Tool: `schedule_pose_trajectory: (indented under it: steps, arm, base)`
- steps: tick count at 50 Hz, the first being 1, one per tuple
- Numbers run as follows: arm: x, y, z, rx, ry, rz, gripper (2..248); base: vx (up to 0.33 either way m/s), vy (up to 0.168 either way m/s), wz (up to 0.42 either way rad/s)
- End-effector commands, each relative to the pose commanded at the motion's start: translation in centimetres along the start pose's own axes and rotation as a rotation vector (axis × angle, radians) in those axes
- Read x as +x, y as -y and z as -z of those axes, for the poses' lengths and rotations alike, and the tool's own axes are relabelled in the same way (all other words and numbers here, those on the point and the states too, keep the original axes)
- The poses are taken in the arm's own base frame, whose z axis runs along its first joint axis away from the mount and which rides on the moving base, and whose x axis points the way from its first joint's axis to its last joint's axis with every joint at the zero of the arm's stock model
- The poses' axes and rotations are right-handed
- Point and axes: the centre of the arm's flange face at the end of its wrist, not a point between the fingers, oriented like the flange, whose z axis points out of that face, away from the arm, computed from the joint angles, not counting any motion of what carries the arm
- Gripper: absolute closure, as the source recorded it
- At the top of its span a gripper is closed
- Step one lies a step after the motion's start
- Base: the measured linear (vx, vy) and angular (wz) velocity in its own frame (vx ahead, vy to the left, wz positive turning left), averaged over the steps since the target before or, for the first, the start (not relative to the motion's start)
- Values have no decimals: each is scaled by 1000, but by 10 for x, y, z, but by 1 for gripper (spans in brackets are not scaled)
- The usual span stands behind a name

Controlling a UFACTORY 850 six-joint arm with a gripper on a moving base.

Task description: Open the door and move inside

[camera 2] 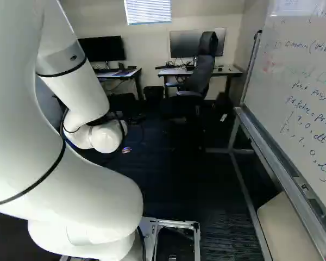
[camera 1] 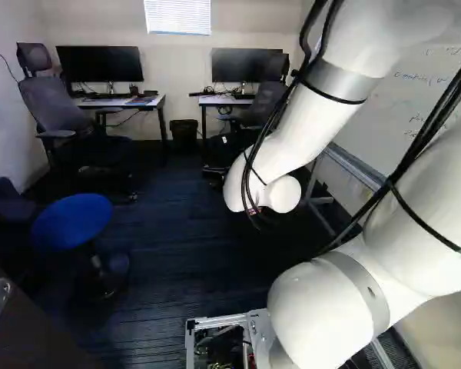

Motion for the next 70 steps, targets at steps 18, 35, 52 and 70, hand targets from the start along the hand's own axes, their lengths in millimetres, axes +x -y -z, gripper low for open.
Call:
schedule_pose_trajectory:
  steps: [18,35,52,70]
  arm:
    - [0,0,0,0,0,0,3]
    - [0,-1,0,-3,0,-1,3]
    - [-3,-10,5,-33,0,-13,3]
    - [-11,-29,18,-103,-1,-41,3]
  base:
    - [0,0,0]
    - [0,0,0]
    - [0,0,0]
    - [0,0,0]
